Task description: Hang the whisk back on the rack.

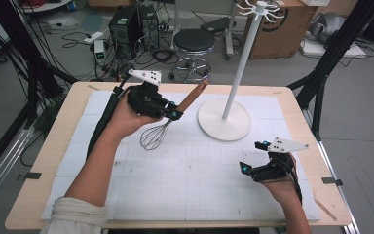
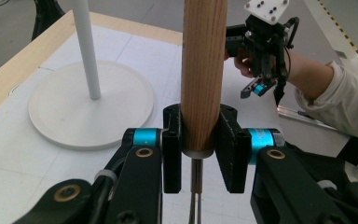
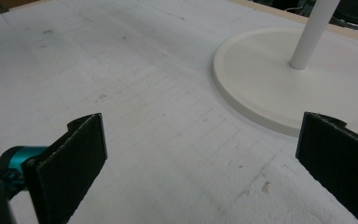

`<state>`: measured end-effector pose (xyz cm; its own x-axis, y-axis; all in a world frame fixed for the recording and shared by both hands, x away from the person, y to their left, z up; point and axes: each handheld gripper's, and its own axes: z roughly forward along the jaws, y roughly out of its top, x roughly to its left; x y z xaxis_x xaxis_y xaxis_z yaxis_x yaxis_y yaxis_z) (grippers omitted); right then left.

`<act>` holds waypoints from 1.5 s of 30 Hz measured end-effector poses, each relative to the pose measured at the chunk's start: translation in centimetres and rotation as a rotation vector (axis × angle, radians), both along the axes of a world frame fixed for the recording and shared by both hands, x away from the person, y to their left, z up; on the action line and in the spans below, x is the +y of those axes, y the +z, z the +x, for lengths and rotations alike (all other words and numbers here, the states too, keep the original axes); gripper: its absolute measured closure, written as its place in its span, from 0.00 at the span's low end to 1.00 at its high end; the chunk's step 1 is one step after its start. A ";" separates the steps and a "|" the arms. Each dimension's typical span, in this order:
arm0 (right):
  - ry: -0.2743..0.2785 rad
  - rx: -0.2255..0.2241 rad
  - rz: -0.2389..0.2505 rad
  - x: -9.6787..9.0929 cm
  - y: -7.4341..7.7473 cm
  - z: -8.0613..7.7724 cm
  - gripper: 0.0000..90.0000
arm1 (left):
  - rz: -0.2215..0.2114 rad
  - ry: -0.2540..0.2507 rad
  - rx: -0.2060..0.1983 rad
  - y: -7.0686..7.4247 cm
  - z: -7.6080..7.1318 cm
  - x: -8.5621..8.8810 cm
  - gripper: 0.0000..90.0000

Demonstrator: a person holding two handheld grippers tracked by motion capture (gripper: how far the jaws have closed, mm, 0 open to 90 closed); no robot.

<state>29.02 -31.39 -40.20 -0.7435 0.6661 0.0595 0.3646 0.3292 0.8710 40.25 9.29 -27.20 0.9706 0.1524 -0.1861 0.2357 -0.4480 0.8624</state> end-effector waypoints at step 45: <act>-0.003 -0.006 0.031 -0.9 0.0 -0.1 0.00 | -0.078 -0.058 -0.021 8.7 6.8 -8.4 0.82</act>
